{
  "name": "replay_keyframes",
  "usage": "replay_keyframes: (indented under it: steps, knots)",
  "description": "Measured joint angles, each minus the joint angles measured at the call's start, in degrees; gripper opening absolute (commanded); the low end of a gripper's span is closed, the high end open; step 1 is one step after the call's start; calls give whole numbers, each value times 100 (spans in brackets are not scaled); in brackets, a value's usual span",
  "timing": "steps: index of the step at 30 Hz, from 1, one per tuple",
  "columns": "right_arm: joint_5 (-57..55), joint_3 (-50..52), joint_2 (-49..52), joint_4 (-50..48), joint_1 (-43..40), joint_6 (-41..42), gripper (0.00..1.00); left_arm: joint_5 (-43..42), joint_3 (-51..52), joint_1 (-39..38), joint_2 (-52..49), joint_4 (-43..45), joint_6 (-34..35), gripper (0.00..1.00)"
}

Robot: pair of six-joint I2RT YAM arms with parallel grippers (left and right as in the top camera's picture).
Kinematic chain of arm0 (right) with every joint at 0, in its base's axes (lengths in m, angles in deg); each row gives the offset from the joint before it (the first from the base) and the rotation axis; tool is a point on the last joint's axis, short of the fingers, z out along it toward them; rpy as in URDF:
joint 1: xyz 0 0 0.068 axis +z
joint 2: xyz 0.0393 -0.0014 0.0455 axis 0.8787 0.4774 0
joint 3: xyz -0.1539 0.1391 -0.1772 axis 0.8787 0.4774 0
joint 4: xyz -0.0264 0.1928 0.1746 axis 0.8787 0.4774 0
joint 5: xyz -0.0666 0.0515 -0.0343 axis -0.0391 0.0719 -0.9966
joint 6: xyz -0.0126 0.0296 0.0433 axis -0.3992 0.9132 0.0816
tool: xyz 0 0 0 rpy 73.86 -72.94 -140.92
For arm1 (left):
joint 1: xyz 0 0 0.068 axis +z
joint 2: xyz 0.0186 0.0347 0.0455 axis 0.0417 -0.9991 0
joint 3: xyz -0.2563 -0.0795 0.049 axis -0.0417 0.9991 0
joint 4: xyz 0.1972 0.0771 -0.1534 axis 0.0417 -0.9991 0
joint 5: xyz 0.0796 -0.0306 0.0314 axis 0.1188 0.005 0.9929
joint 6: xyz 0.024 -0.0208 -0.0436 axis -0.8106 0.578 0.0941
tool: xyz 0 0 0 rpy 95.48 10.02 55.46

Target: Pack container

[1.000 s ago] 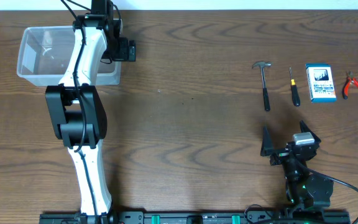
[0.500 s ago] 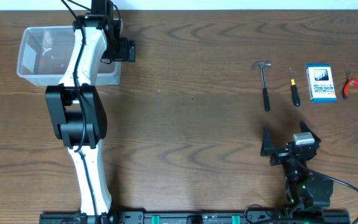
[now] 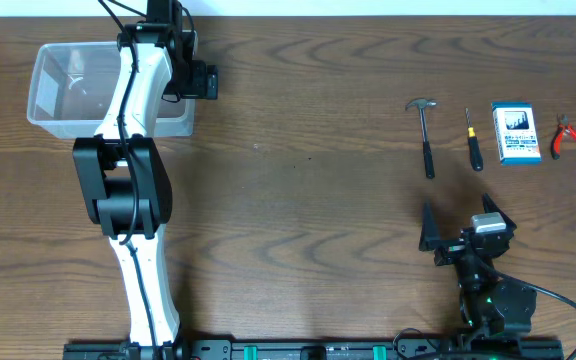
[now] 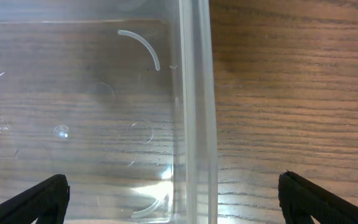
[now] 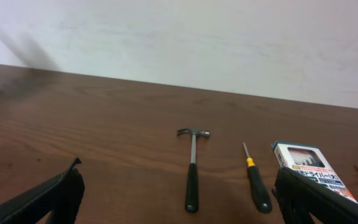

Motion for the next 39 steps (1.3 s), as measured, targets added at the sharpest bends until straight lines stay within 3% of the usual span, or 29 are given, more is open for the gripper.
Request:
replay_keyframes:
  steps: [14, 20, 33, 39]
  knots:
    - [0, 0, 0, 0, -2, 2, 99, 0, 0, 0, -48, 15, 0, 96]
    - [0, 0, 0, 0, -2, 0, 99, 0, 0, 0, -48, 24, -2, 92]
    - [0, 0, 0, 0, 0, 2, 99, 0, 0, 0, -48, -50, -57, 61]
    - [-2, 0, 0, 0, -2, 0, 99, 0, 0, -2, -48, 28, -83, 53]
